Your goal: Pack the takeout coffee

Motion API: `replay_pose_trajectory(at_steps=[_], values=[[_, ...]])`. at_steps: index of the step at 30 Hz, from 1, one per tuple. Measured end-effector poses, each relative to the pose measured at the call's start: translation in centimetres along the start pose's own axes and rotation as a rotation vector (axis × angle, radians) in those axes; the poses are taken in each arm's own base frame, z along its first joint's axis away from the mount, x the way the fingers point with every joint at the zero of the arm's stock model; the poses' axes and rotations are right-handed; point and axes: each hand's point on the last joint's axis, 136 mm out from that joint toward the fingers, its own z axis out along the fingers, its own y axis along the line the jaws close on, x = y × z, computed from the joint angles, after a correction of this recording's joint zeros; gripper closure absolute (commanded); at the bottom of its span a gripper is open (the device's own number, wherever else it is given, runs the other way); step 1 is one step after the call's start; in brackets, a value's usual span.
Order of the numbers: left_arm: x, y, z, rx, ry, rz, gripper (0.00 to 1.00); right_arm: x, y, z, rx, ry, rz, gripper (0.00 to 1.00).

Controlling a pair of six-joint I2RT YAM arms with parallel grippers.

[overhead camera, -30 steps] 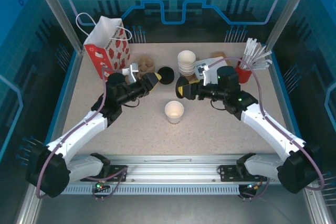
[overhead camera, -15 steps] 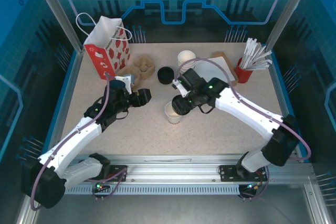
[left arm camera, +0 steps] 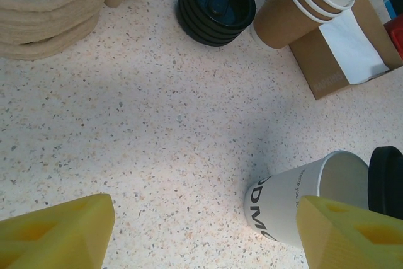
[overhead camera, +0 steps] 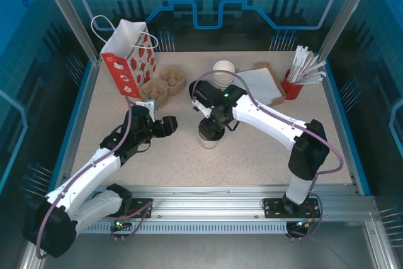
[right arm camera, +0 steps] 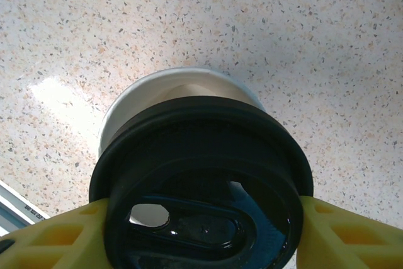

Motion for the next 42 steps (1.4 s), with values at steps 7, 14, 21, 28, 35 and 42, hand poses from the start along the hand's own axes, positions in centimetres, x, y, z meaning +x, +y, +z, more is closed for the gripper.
replay_pose_trajectory(at_steps=[7,14,21,28,35,42], values=[[-0.2,0.2,-0.1,-0.008,-0.010,-0.002,0.22,-0.8,0.6,0.8,0.014,0.040,-0.036,0.41],[0.2,0.5,-0.1,-0.011,-0.005,-0.002,0.22,-0.6,0.6,1.9,0.034,0.096,-0.051,0.41],[0.4,0.6,-0.1,-0.012,-0.004,-0.003,0.22,-0.6,0.4,2.0,0.048,0.118,-0.061,0.41],[0.3,0.5,-0.1,-0.011,-0.005,-0.002,0.22,-0.7,0.5,2.6,0.049,0.142,-0.072,0.41],[0.5,0.6,-0.4,-0.006,-0.012,-0.002,0.22,-0.7,0.5,2.8,0.049,0.157,-0.081,0.43],[0.8,0.8,-0.5,-0.006,-0.012,-0.005,0.22,-0.6,0.5,3.0,0.049,0.164,-0.085,0.45]])
